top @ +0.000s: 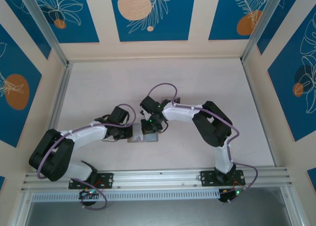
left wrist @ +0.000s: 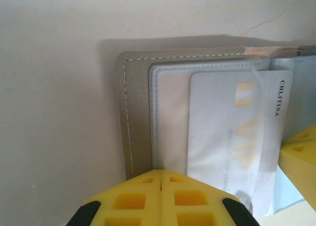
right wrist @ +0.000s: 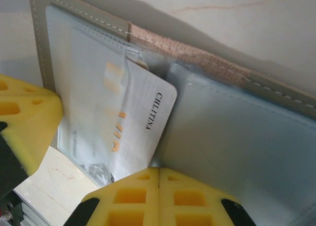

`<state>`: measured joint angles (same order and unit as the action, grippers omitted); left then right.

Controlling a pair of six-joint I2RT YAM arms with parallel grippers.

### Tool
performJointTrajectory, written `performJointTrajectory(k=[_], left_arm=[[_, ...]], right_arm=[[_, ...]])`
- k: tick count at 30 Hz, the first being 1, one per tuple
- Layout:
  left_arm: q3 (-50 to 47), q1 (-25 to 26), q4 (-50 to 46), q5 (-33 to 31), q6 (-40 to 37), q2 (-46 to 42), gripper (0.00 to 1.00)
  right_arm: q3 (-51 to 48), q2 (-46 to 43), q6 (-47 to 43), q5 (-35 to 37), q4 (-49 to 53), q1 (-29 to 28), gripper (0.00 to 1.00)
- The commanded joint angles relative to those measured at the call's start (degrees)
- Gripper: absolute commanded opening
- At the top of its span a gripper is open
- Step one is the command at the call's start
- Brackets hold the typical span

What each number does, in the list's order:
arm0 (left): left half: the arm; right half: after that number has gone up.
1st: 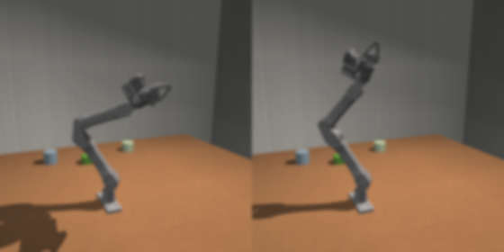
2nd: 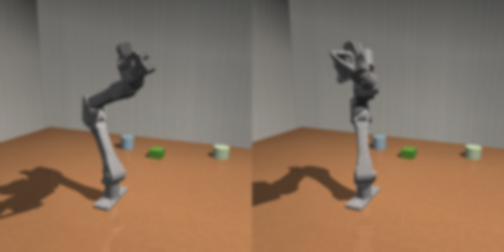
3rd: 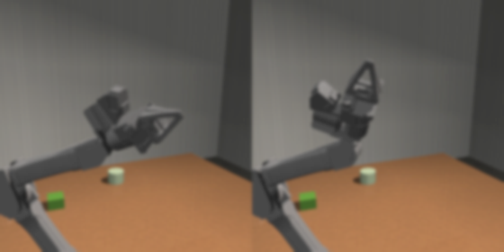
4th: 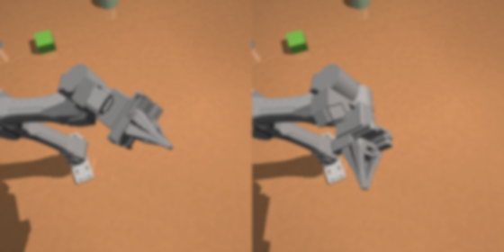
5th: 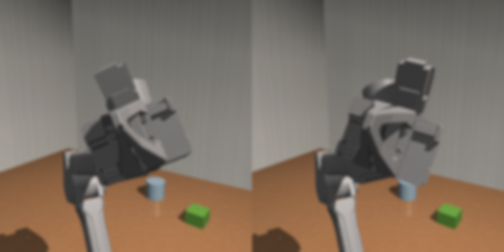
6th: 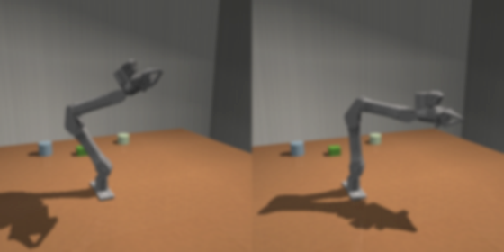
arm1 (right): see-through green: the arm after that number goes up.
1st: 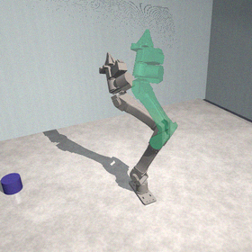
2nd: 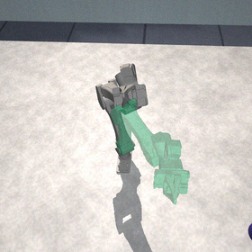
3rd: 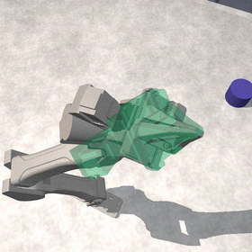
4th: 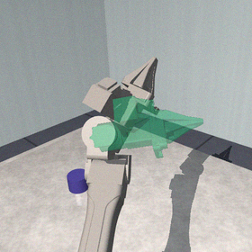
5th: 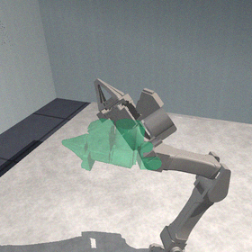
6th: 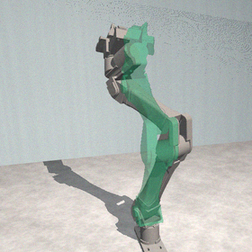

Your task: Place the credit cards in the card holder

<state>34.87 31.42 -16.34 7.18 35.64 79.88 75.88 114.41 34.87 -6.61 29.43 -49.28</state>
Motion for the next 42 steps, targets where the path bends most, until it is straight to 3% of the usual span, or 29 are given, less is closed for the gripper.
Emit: performJointTrajectory(k=[1, 10, 14, 24, 29, 33, 42], left_arm=[[-2.7, 0.4, -3.4, -1.7, 0.5, 1.6, 0.05], [-2.9, 0.4, -2.9, -1.0, 0.4, 1.7, 0.05], [-2.6, 0.4, -3.4, -1.0, 0.4, 1.1, 0.08], [-3.0, 1.0, -0.9, 2.1, 2.5, 1.5, 0.15], [-3.8, 0.5, -4.3, -2.6, 6.6, -5.6, 0.06], [-4.3, -0.2, -6.1, -3.9, 6.9, -9.7, 0.05], [-4.6, -1.7, -5.6, -3.7, 5.7, -6.7, 0.02]], right_arm=[[1.6, 1.8, -0.4, -0.8, 0.4, -0.4, 0.00], [5.3, 4.2, 0.5, -4.4, -2.3, -0.7, 0.00], [2.6, 4.5, 4.4, -8.6, -7.2, -1.6, 0.00], [-5.0, 2.6, 12.3, -8.2, -15.2, -1.8, 0.02], [-5.9, 3.0, 12.9, -6.4, -13.7, -0.8, 0.01], [-6.5, 3.1, 12.4, -6.8, -13.1, 0.0, 0.01], [-5.4, 3.1, 11.3, -6.7, -11.4, 0.4, 0.01]])
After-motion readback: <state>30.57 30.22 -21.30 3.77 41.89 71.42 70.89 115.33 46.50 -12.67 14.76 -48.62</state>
